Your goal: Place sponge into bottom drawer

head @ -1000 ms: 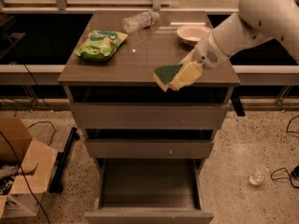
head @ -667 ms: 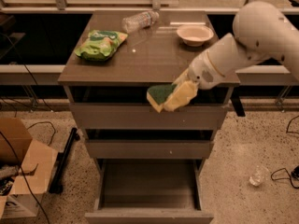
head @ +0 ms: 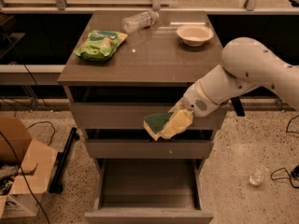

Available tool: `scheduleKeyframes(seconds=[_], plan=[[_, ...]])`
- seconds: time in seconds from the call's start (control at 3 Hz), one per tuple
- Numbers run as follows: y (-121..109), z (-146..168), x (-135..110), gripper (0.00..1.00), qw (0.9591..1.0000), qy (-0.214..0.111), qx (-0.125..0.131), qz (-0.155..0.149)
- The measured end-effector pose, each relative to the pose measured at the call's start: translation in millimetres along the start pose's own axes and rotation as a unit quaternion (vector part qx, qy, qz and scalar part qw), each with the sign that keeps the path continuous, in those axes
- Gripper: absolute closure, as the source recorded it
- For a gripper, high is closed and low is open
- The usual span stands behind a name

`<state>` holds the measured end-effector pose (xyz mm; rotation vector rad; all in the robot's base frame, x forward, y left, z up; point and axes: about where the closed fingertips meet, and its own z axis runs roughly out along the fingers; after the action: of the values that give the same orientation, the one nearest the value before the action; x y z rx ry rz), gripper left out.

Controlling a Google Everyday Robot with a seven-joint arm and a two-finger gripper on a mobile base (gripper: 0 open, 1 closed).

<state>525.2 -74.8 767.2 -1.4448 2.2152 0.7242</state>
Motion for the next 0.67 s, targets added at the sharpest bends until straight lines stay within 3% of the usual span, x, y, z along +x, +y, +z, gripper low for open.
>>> scheduleKeyframes(seconds=[0.33, 0.67], plan=[[-0.1, 1.8, -0.5, 1.00, 1.0000, 0.003, 0.001, -0.001], [-13.1, 34.5, 15.0, 1.00, 0.9999, 0.007, 0.009, -0.007]])
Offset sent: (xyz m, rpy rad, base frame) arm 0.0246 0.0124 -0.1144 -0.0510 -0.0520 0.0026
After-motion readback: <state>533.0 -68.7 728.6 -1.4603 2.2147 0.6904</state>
